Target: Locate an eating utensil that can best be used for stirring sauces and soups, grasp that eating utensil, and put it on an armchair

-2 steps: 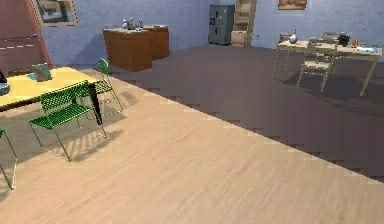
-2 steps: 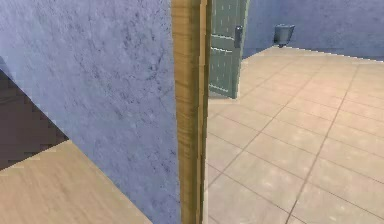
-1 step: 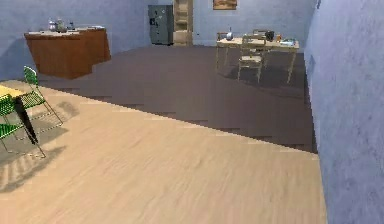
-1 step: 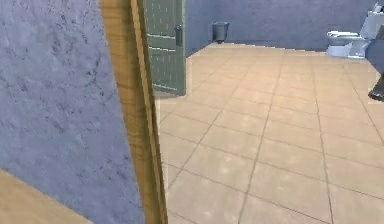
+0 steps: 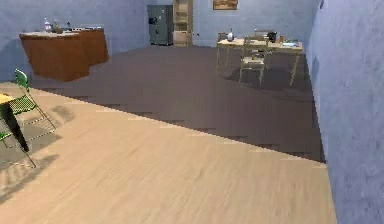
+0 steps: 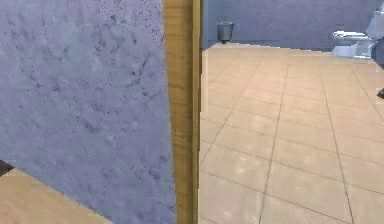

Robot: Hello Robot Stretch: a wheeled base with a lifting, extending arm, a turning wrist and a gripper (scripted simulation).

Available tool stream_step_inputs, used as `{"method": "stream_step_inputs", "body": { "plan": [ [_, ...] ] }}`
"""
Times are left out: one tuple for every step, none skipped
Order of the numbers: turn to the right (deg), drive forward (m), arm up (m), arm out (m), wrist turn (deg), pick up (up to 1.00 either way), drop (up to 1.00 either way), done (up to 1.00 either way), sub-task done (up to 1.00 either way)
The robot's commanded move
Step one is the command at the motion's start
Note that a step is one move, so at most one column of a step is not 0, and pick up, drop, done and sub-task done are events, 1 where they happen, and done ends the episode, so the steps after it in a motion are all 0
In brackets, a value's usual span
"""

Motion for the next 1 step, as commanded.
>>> {"method": "stream_step_inputs", "body": {
  "plan": [
    [-24.0, 0.0, 0.0, 0.0, 0.0, 0.0, 0.0, 0.0, 0.0]
  ]
}}
